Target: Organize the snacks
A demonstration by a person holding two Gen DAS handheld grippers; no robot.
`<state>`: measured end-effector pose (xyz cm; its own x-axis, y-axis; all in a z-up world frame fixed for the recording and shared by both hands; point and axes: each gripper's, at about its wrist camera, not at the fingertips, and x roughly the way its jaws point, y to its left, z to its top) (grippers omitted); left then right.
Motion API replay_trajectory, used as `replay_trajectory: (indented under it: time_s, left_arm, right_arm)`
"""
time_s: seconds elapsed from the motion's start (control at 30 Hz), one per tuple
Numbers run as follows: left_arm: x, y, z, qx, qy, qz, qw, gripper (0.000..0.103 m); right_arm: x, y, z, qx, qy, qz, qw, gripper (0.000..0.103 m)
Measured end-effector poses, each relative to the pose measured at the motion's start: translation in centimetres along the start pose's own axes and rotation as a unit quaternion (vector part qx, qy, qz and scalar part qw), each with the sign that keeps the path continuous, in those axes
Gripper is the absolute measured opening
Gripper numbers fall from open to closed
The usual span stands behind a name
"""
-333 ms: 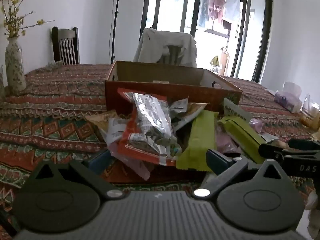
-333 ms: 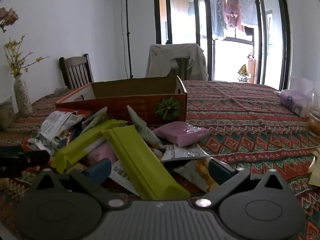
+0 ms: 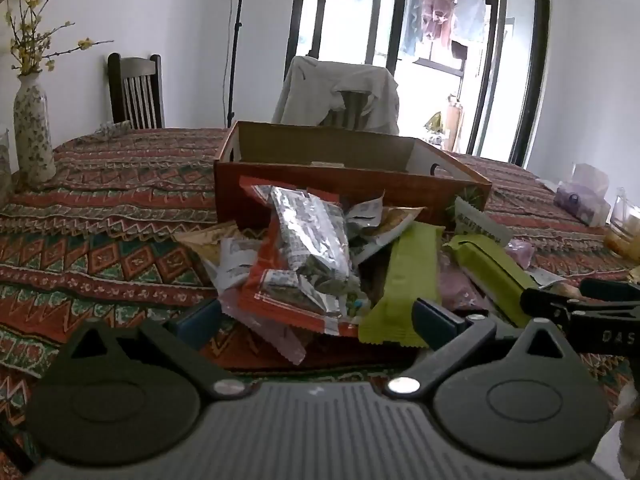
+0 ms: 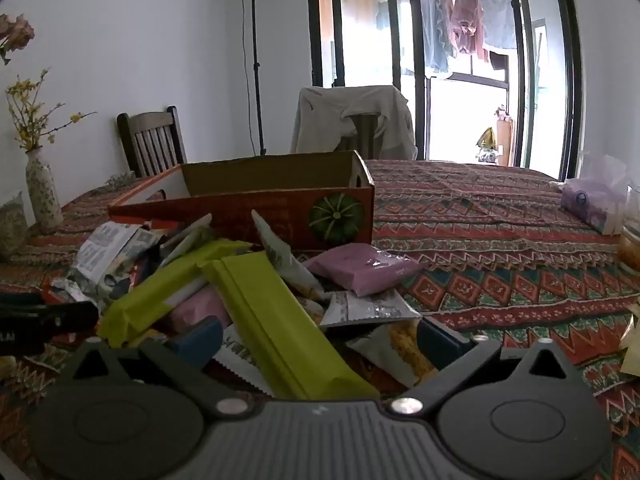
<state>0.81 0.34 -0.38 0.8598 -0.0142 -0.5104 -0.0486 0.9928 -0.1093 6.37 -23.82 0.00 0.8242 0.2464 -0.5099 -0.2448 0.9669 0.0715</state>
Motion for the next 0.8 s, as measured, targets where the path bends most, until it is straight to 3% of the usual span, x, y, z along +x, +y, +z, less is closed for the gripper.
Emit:
replay_trajectory:
  time_s: [0.8]
  left_arm:
    - [0.17, -0.09, -0.15, 0.000, -0.002, -0.003, 1.0000, 0.103]
  right_arm:
    - [-0.12, 0.55, 0.03, -0.001, 0.006, 0.006, 1.000, 0.103]
